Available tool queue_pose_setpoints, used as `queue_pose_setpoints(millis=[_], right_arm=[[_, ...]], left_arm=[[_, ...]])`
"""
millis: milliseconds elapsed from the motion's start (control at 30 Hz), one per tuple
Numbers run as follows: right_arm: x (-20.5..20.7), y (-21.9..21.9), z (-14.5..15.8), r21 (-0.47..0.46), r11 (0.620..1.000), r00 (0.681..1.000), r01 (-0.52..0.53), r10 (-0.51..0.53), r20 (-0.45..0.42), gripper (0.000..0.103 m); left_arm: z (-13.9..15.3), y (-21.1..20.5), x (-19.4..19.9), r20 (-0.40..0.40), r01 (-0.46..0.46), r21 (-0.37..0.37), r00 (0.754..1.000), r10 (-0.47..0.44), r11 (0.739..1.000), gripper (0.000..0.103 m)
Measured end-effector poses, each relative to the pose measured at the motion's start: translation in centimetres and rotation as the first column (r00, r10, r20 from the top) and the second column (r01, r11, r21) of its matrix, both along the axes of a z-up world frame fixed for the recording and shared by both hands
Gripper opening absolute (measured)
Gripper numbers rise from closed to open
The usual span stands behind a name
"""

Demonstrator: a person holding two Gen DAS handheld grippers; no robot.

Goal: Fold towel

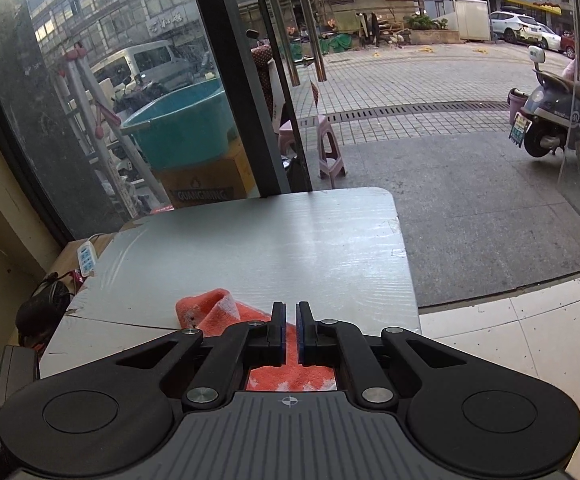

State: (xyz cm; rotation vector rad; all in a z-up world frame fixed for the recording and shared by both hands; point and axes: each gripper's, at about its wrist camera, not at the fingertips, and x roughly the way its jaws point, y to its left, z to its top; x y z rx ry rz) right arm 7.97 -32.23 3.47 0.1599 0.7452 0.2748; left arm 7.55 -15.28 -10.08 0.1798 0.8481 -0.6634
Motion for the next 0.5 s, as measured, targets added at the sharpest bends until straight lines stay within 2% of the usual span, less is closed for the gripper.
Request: queue_pose_setpoints(millis=[167,233,267,333,400,500], right_arm=[[0.3,-0.4,-1.0,-0.018,1.000,1.000,-0.004,0.004,-0.027,0.005],[0.9,-0.8,-2.1,-0.037,0.999,0.998,0.018,-0.020,-0.055,0.006],[1.3,-1.1,-2.8,-0.049,0.998,0.996,0.033,-0.037,-0.076,0.006],[2.3,-1.9,-4.6,-0.067,0.995,0.988,0.069,-0.077,-0.136,0.007],[3.5,-3.3,-6.9,-0.059,0.989,0.967,0.132,-0.142,-0.211,0.011],[5.0,-5.8,-10.3,-0.001,0.968,0.908,0.250,-0.235,-0.346,0.014]], left_arm=[[-1.6,-1.5,0.9,-0.030,0.003,0.060,1.000,-0.001,0.998,0.035],[-1.6,-1.6,0.7,-0.019,-0.001,0.061,1.000,0.003,0.998,0.020],[-1.3,-1.4,0.5,-0.015,-0.001,0.053,1.000,0.002,0.999,0.007],[-0.8,-1.1,0.3,-0.018,0.001,0.029,1.000,-0.001,1.000,0.003],[-0.2,-1.0,-0.2,0.008,-0.001,0.022,1.000,0.001,1.000,0.002],[0.4,-1.2,-1.0,0.037,0.018,0.017,0.999,-0.019,1.000,0.002]])
